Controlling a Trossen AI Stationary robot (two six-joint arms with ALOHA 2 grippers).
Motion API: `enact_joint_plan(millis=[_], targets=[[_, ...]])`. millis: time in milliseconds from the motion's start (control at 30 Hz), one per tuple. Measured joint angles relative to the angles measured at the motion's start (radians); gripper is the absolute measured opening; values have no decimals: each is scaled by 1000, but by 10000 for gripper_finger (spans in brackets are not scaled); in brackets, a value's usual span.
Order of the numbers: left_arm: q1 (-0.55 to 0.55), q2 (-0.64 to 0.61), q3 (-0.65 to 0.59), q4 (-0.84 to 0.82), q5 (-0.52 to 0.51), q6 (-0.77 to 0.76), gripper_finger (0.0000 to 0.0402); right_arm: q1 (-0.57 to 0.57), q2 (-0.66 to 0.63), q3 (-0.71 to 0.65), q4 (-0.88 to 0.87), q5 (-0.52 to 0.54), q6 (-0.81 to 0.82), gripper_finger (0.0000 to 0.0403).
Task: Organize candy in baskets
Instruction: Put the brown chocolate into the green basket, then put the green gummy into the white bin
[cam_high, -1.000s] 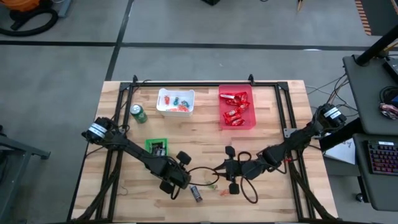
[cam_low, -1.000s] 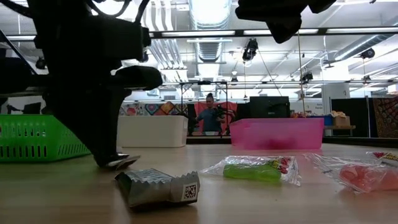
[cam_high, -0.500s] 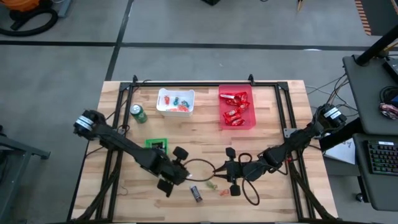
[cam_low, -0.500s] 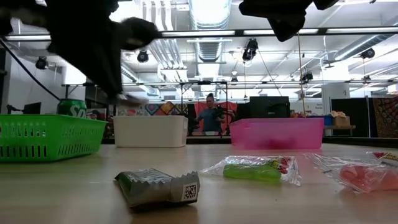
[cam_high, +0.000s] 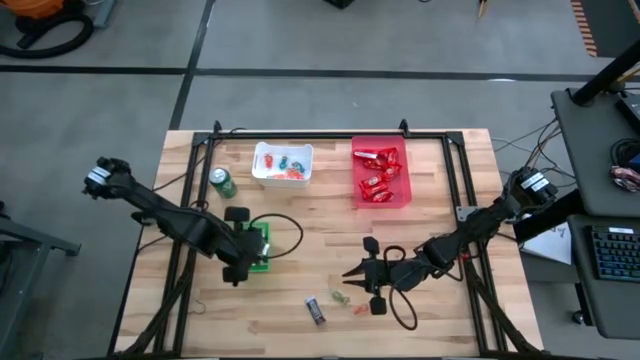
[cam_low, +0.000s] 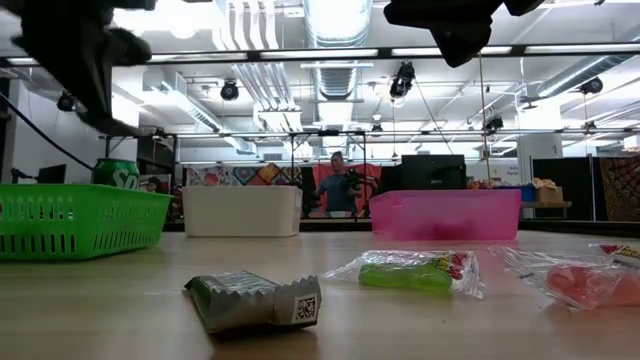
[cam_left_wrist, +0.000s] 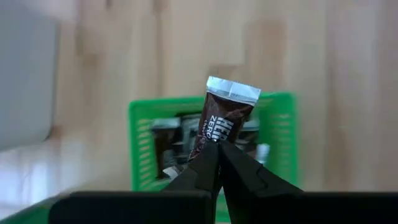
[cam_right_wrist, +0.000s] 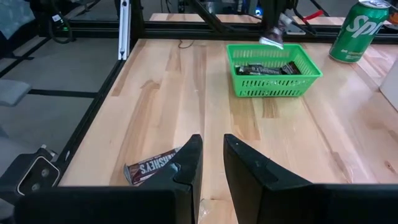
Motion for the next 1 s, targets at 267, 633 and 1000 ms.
enact_joint_plan(millis=[267, 633, 1000], targets=[[12, 8, -156, 20, -114, -113, 0, 0, 0, 0, 3, 0, 10, 59], [12, 35, -142, 26, -112, -139, 51, -3, 0, 0, 6, 10, 121, 59], [-32, 32, -71, 295, -111, 40, 93, -22, 0, 0, -21, 9, 166, 59]])
